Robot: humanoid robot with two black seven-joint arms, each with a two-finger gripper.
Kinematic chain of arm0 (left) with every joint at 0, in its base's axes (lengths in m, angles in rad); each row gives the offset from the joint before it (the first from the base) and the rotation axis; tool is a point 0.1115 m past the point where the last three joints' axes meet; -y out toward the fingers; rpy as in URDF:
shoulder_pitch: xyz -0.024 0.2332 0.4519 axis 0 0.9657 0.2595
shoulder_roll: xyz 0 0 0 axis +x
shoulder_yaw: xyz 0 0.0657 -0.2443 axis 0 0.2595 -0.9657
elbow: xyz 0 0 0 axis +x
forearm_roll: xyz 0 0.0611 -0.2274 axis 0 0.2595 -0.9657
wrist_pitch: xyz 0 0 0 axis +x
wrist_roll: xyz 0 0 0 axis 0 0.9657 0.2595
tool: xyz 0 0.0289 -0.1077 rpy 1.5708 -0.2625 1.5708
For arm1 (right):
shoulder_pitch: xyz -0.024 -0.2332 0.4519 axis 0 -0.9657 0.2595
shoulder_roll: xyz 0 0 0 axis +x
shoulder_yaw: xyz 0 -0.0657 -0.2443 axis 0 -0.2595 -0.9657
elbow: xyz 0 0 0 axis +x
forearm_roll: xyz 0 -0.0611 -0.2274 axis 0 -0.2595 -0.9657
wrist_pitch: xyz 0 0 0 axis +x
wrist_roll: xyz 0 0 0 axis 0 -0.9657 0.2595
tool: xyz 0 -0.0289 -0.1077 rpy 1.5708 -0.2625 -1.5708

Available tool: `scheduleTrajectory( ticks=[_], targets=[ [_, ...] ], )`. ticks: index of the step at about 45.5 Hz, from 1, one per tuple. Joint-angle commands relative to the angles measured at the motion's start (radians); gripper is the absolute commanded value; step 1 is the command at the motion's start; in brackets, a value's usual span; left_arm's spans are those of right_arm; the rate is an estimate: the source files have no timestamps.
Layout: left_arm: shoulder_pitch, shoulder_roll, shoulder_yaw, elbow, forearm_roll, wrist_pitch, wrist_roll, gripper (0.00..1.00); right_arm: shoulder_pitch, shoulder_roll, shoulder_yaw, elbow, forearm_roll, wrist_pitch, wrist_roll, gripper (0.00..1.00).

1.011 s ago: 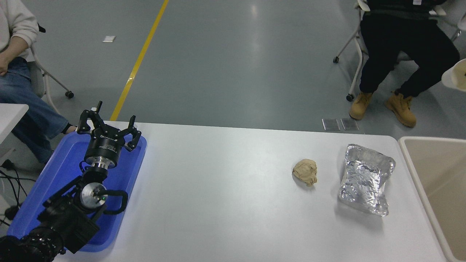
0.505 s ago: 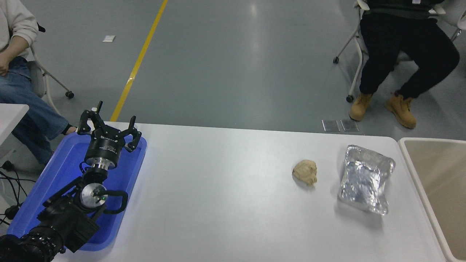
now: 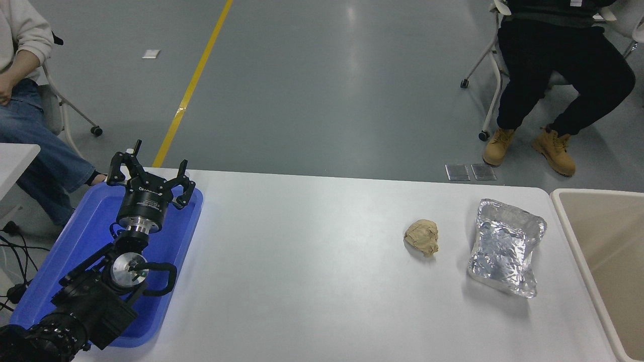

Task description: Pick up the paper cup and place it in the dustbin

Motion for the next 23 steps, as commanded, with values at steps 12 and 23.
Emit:
scheduleTrajectory(
  ticks=[12,23],
  targets=[
    [0.0,0.0,0.0,0.0,0.0,0.0,0.0,1.0,-0.006,0.011,0.014,-0.002,-0.001,-0.124,0.003,1.0],
    [0.0,0.0,0.0,0.0,0.0,-0.001,0.0,1.0,0.003,0.013,0.014,0.003,-0.001,-0.122,0.003,1.0]
  ],
)
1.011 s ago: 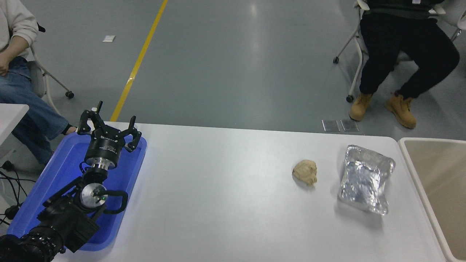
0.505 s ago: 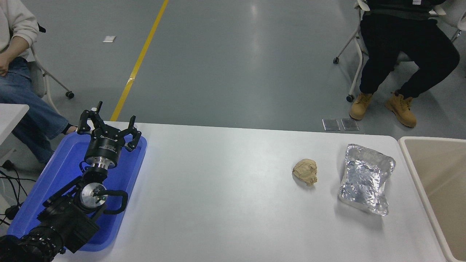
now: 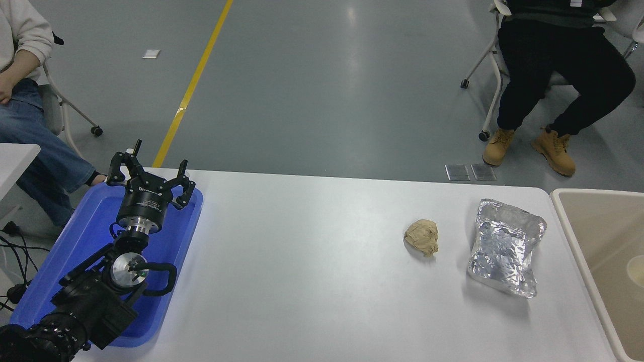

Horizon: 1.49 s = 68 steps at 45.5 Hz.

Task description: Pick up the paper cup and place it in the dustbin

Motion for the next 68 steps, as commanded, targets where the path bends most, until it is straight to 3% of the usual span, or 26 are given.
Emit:
scheduleTrajectory(
  ticks=[1,16,32,49,68],
  targets=[
    [0.0,0.0,0.0,0.0,0.0,0.0,0.0,1.0,0.009,0.001,0.001,0.007,-0.001,-0.017,0.0,1.0],
    [0.0,-0.001,0.0,0.0,0.0,0.0,0.0,1.0,0.245,-0.04,-0.098,0.033,-0.018,-0.011,0.0,1.0],
    [0.0,0.0,0.0,0.0,0.0,-0.001,0.0,1.0,0.704,-0.042,-0.45,0.328,-0.017,0.003,-0.001,1.0],
    [-0.002,0.0,0.0,0.0,0.0,0.0,0.0,1.0,1.05,-0.002,-0.47,0.533,-0.03,0.241,-0.003,1.0],
    [0.0,0.0,0.0,0.0,0.0,0.0,0.0,1.0,1.294,0.145,-0.613,0.8,-0.05,0.428,-0.003,1.0]
  ],
)
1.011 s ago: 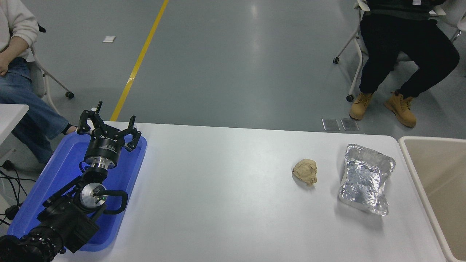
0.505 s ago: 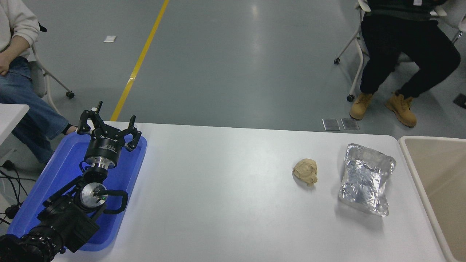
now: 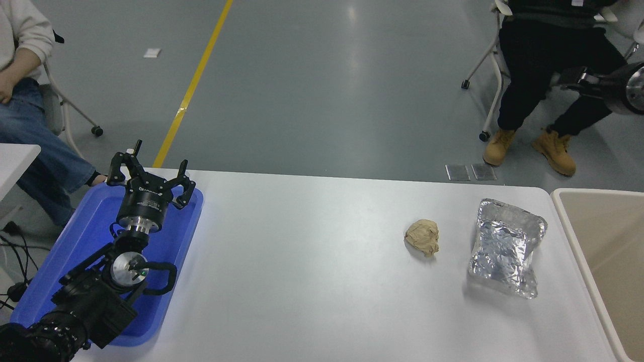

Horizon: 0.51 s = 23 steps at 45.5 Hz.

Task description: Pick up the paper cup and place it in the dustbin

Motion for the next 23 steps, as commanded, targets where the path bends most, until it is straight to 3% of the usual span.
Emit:
scheduleTrajectory(
  ticks=[1,12,23],
  targets=[
    [0.001,0.0,0.0,0.0,-0.001,0.0,0.0,1.0,0.143,0.084,-0.045,0.138,-0.012,0.142,0.0,1.0],
    [0.001,0.0,0.0,0.0,-0.001,0.0,0.0,1.0,0.223,0.193,-0.042,0.218,-0.047,0.313,0.0,1.0],
    [0.001,0.0,0.0,0.0,-0.001,0.0,0.0,1.0,0.284,0.265,-0.019,0.366,-0.047,0.388,0.0,1.0]
  ],
)
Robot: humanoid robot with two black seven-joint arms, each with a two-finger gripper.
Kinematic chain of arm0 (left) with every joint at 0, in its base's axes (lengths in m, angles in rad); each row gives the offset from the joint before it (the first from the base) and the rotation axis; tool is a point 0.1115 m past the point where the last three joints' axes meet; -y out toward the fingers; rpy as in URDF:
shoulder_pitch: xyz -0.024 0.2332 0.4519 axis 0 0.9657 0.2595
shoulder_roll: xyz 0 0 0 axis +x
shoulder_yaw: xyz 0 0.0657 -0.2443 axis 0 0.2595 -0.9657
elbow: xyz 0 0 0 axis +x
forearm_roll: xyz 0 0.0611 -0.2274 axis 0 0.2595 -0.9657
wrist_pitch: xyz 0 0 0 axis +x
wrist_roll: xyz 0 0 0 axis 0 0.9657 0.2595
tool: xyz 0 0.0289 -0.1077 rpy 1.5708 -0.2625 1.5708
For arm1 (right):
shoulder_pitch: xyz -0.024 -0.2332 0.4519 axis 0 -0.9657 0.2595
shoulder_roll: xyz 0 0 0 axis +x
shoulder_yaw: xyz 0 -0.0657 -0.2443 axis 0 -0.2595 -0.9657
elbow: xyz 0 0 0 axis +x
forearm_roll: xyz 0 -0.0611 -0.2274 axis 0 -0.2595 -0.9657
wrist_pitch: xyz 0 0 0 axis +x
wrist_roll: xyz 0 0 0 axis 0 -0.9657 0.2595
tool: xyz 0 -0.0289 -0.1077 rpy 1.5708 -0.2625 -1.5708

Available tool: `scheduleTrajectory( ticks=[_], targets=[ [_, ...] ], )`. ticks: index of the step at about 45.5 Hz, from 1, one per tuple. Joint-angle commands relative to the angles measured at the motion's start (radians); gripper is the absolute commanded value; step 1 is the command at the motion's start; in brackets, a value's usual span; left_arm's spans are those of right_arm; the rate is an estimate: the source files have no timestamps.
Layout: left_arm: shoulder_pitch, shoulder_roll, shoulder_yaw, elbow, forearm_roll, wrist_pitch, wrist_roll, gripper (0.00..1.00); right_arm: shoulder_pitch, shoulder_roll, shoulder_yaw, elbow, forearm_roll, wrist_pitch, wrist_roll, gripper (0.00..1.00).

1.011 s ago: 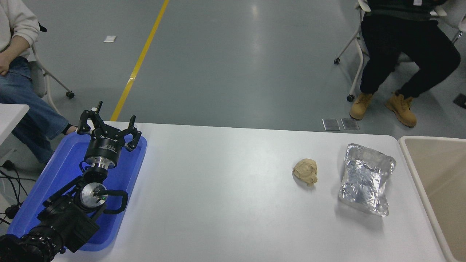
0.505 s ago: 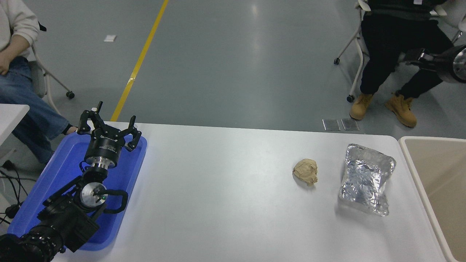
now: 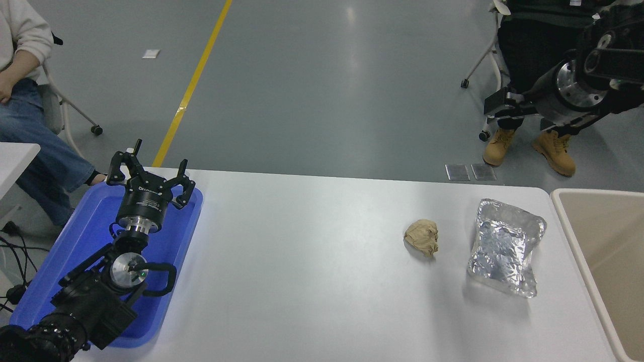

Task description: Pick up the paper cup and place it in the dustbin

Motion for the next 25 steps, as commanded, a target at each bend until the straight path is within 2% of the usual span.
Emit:
scheduleTrajectory(
  ticks=[1,8,25],
  targets=[
    [0.0,0.0,0.0,0.0,0.0,0.0,0.0,1.0,0.076,0.081,0.02,0.152,-0.007,0.1,0.0,1.0],
    [0.0,0.0,0.0,0.0,0.0,0.0,0.0,1.0,0.088,0.093,0.056,0.231,-0.006,0.129,0.0,1.0],
    [0.0,0.0,0.0,0.0,0.0,0.0,0.0,1.0,0.051,0.116,0.062,0.235,0.01,0.141,-0.001,1.0]
  ],
)
